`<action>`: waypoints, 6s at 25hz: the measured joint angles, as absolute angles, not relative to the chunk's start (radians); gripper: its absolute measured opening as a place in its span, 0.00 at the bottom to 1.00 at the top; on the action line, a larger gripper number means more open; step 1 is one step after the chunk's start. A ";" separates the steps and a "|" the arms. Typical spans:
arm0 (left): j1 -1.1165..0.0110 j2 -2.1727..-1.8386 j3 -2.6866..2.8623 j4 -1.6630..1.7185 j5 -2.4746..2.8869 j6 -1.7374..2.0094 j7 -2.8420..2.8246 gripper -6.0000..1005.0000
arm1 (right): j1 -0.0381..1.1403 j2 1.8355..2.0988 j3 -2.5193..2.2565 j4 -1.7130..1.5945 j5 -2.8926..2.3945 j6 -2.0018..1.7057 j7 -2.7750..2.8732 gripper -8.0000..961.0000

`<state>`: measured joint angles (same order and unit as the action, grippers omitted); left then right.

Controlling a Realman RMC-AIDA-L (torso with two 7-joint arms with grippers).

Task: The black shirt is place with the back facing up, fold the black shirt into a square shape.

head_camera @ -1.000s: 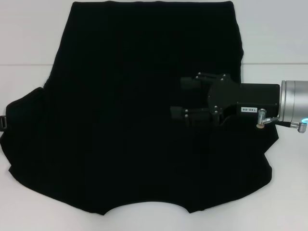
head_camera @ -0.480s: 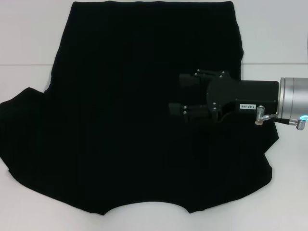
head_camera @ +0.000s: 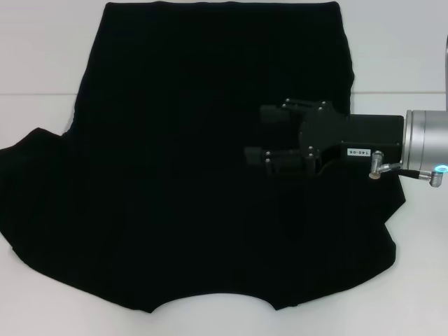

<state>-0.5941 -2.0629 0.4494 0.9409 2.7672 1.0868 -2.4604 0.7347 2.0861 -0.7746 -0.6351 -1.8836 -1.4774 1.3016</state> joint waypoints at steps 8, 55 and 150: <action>-0.584 -2.062 0.446 0.961 2.767 1.093 -2.460 0.00 | 0.732 2.086 -0.775 -0.635 -1.884 -1.471 1.307 0.93; -0.641 -2.137 0.691 0.925 2.371 1.162 -2.210 0.01 | 0.723 2.086 -0.775 -0.635 -1.884 -1.474 1.298 0.93; -0.526 -2.158 0.768 0.689 1.994 1.656 -1.042 0.94 | 0.793 2.009 -0.801 -0.647 -2.672 -1.058 2.563 0.89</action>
<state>-0.5261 -2.1584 0.7684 0.6888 1.9942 1.6558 -1.0422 0.7933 2.0088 -0.8008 -0.6471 -2.6723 -1.0575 2.5631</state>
